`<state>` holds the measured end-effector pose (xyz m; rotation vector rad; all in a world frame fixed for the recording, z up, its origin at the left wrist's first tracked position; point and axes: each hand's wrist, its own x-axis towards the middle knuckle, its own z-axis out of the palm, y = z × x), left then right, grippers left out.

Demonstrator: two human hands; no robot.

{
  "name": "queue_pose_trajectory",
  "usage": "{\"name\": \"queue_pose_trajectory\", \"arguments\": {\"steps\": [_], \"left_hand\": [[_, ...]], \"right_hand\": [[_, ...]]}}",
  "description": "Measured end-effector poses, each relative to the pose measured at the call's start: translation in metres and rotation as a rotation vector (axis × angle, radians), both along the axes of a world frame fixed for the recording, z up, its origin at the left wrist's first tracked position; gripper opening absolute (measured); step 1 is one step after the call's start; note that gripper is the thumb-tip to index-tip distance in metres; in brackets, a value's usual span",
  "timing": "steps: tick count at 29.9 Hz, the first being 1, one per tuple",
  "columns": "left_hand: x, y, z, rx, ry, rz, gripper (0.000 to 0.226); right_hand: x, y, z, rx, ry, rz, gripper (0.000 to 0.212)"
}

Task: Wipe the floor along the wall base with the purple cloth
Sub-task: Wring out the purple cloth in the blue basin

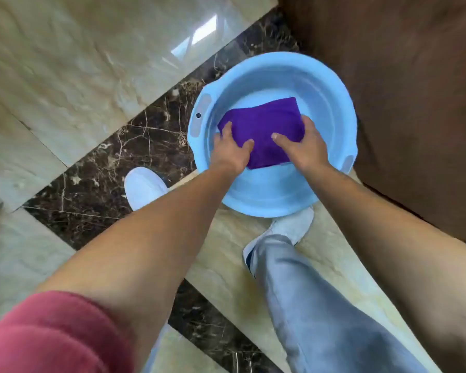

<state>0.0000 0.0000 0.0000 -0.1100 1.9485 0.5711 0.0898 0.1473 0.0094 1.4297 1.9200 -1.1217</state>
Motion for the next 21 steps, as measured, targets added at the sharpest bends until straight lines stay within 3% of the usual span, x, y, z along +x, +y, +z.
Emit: {"name": "queue_pose_trajectory", "arguments": {"steps": [3, 6, 9, 12, 13, 15, 21], "left_hand": [[-0.004, 0.009, -0.028, -0.025, 0.107, -0.155, 0.085], [0.003, 0.019, -0.045, -0.061, 0.143, -0.143, 0.085], [0.014, 0.029, -0.048, -0.082, 0.050, -0.079, 0.069], [0.018, 0.028, -0.042, -0.080, -0.073, 0.109, 0.054], [0.017, 0.026, -0.036, -0.071, -0.111, 0.158, 0.053], [0.016, 0.014, -0.009, -0.047, -0.180, 0.211, 0.053], [-0.012, -0.017, 0.098, 0.134, -0.281, 0.310, 0.052]], "right_hand": [[-0.009, 0.007, -0.032, 0.199, 0.009, 0.022, 0.081], [-0.013, 0.007, -0.055, 0.200, -0.043, -0.037, 0.079], [-0.016, 0.008, -0.068, 0.149, -0.100, -0.169, 0.078], [-0.021, 0.005, -0.067, 0.026, -0.124, -0.174, 0.038], [-0.022, 0.006, -0.062, 0.000, -0.119, -0.138, 0.021], [-0.017, 0.006, -0.035, -0.055, -0.120, -0.116, 0.008], [-0.017, 0.006, 0.078, -0.252, -0.016, -0.385, 0.026]]}}
